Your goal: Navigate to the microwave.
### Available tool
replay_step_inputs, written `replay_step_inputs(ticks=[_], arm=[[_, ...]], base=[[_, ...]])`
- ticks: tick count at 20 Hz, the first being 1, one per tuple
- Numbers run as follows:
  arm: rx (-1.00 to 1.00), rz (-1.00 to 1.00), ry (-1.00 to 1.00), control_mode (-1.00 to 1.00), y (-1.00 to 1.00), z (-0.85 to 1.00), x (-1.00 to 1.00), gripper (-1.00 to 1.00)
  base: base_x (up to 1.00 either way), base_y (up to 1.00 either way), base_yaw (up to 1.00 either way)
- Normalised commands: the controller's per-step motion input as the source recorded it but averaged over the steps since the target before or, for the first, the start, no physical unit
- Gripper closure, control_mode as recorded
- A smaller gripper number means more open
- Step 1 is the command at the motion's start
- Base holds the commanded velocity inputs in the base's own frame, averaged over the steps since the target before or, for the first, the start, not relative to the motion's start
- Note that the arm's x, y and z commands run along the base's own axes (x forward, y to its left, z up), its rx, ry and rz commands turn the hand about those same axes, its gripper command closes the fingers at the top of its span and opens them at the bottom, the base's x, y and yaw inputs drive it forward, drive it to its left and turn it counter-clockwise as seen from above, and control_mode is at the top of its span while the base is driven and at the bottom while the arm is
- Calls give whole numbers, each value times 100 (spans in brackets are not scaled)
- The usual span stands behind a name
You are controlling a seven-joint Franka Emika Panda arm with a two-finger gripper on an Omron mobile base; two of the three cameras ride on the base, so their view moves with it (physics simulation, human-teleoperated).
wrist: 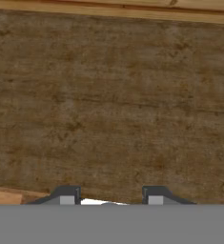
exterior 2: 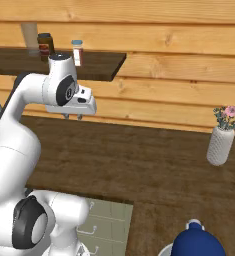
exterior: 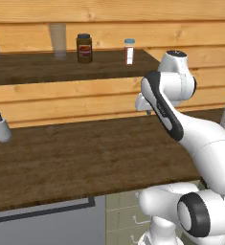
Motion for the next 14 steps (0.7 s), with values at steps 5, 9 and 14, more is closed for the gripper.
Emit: replay_step_inputs(ticks=[5,9,14], arm=[[0,0,0,100,0,0,0,-100],[0,0,0,100,0,0,0,-100],[0,0,0,100,0,0,0,-100]], base=[[-15,0,0],[-38,0,0],[-3,30,0]])
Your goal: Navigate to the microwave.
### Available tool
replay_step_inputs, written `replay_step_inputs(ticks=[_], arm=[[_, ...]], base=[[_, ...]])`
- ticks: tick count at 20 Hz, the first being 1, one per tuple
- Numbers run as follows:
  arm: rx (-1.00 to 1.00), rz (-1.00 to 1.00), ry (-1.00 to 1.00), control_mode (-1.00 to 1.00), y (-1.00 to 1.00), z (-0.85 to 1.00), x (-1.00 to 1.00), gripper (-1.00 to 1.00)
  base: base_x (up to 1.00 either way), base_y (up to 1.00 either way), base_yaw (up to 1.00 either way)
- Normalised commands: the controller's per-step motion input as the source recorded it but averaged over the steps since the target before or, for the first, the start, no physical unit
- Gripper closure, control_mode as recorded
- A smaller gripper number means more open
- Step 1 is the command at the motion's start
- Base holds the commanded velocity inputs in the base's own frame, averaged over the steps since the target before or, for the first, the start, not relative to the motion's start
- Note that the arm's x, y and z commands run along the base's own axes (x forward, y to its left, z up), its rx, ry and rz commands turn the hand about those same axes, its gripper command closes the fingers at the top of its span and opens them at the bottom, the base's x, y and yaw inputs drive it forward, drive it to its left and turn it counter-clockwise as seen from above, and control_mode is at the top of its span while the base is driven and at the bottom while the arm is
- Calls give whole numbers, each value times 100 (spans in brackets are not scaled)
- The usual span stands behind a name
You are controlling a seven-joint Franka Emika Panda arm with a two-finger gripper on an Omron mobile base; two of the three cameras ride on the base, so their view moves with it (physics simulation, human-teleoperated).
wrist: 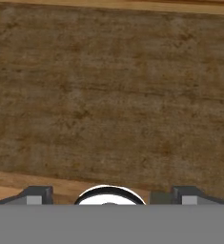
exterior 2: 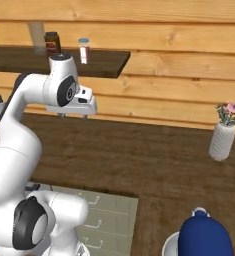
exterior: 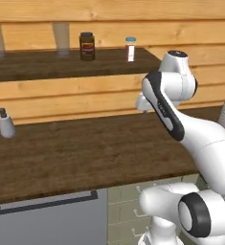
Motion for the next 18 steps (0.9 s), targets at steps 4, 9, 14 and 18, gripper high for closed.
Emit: replay_step_inputs(ticks=[4,9,14,18], arm=[[0,0,0,100,0,0,0,-100],[0,0,0,100,0,0,0,-100],[0,0,0,100,0,0,0,-100],[0,0,0,100,0,0,0,-100]], base=[[-19,100,1],[-44,55,15],[-15,5,82],[-12,10,91]])
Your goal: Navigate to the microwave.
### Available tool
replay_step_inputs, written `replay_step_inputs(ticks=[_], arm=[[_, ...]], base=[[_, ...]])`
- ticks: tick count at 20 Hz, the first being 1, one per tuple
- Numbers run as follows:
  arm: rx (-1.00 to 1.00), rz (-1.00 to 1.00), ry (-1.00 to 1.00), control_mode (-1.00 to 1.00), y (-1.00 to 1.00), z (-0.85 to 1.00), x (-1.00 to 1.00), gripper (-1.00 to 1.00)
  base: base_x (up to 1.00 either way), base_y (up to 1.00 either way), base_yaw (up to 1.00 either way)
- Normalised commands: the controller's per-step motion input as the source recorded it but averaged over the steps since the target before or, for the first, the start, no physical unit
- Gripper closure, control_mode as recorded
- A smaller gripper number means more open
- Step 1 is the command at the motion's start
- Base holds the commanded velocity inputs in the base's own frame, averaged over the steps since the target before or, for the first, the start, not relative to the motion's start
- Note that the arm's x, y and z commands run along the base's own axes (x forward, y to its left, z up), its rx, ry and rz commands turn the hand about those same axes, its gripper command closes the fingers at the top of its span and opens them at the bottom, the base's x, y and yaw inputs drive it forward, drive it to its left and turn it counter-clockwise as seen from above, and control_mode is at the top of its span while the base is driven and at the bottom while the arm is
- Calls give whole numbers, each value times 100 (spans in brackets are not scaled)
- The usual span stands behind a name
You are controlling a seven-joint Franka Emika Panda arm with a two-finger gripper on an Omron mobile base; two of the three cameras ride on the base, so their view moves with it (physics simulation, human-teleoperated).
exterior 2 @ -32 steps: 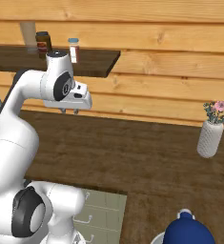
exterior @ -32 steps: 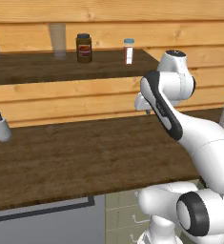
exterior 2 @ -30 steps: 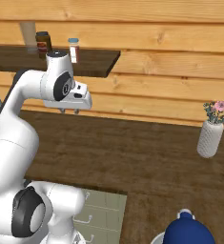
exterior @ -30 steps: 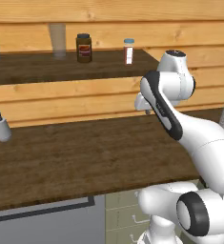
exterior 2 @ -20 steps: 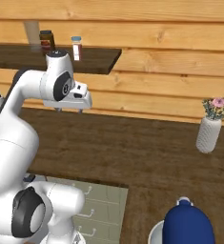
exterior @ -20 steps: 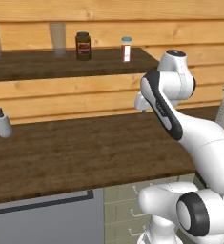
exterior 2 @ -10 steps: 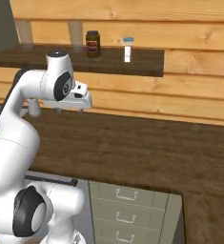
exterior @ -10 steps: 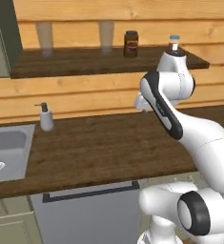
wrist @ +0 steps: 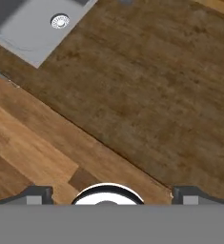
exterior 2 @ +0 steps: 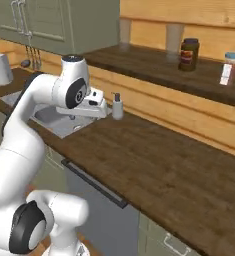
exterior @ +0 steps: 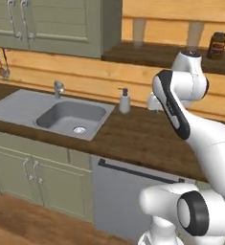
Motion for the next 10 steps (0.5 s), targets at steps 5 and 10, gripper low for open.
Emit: replay_step_inputs(ticks=[5,10], arm=[[0,0,0,100,0,0,0,-100],[0,0,0,100,0,0,0,-100]], base=[[-7,5,93],[0,8,98]])
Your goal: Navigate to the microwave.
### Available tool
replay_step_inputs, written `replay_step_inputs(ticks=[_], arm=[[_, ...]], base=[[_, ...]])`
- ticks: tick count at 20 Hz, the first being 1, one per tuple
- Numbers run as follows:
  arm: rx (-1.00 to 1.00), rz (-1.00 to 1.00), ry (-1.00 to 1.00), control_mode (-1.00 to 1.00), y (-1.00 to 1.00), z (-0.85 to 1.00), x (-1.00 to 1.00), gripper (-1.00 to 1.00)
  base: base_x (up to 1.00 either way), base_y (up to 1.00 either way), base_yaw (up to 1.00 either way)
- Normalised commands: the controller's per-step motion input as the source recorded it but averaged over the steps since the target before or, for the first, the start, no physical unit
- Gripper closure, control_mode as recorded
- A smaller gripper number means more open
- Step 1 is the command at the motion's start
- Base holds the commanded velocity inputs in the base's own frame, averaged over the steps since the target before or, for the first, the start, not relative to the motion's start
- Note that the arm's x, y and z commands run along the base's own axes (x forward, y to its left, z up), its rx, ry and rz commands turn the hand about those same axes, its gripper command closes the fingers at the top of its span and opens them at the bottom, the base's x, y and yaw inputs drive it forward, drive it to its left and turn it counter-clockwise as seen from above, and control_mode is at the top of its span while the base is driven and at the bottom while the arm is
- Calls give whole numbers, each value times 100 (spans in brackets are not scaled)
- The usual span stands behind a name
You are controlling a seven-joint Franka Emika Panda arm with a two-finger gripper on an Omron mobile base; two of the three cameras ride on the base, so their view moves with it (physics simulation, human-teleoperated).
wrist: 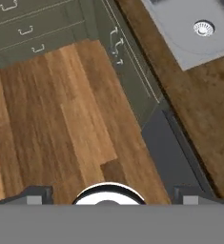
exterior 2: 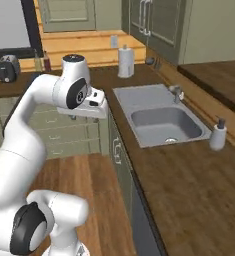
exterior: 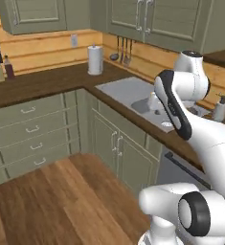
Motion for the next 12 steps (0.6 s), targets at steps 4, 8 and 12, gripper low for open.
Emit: replay_step_inputs(ticks=[4,8,12], arm=[[0,0,0,100,0,0,0,-100],[0,0,0,100,0,0,0,-100],[0,0,0,100,0,0,0,-100]], base=[[0,12,100],[0,25,98],[0,29,98]])
